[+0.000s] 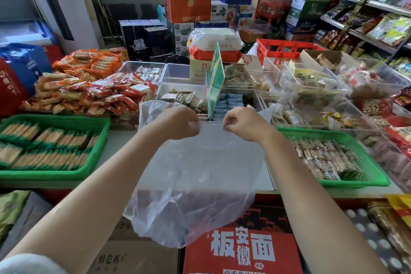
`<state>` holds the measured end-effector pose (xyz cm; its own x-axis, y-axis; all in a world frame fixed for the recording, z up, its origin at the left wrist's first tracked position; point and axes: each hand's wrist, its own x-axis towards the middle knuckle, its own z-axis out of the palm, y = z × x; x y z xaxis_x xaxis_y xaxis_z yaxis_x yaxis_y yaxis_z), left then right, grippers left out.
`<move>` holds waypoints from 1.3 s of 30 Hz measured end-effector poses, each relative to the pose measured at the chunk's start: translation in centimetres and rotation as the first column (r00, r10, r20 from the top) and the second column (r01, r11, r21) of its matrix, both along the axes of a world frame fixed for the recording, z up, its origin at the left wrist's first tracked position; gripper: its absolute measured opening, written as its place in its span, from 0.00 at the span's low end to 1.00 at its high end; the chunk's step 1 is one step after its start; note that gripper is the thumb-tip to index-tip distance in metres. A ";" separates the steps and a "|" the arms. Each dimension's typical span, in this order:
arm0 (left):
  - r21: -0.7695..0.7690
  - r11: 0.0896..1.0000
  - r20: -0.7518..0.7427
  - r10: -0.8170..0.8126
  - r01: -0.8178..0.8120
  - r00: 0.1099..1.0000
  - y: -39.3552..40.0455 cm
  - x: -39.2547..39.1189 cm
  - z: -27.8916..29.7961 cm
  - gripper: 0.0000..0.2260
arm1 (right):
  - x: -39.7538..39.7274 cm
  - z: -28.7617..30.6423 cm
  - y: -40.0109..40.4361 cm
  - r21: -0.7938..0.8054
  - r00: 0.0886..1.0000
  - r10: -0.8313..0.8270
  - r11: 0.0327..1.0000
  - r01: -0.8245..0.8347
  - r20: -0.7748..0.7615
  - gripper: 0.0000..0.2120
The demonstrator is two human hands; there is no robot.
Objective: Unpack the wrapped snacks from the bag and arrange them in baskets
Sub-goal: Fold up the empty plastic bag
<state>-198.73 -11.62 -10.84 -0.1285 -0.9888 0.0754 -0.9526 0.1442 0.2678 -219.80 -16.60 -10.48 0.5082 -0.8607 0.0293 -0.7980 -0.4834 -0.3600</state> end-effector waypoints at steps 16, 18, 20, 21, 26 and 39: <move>-0.206 0.978 0.072 0.059 -0.043 0.996 0.2 1.6 1.0 0.08 | 1.3 1.0 0.3 -0.214 0.991 -0.074 0.972 0.096 0.109 0.08; -0.221 0.975 0.092 0.051 -0.029 0.994 0.1 1.0 1.3 0.08 | 2.1 1.5 0.7 -0.195 0.998 -0.029 0.980 0.040 0.062 0.09; -0.239 0.971 0.080 0.019 0.000 0.997 0.0 0.3 1.5 0.08 | 3.2 1.7 1.0 -0.211 1.000 0.017 0.977 -0.021 -0.022 0.09; -0.249 0.968 0.059 0.002 0.013 0.998 0.0 0.1 1.4 0.09 | 3.6 1.7 1.1 -0.234 0.998 0.014 0.972 -0.028 -0.062 0.09; -0.315 0.898 -0.325 0.203 -0.308 0.924 0.0 2.3 -0.5 0.30 | 2.0 1.1 0.2 -0.338 0.989 -0.146 0.929 0.150 0.035 0.08; 0.515 0.839 -0.850 0.475 -0.175 -0.229 -0.3 4.1 -2.3 0.10 | 1.1 -0.4 -0.8 -0.165 0.989 -0.135 0.978 0.124 -0.057 0.09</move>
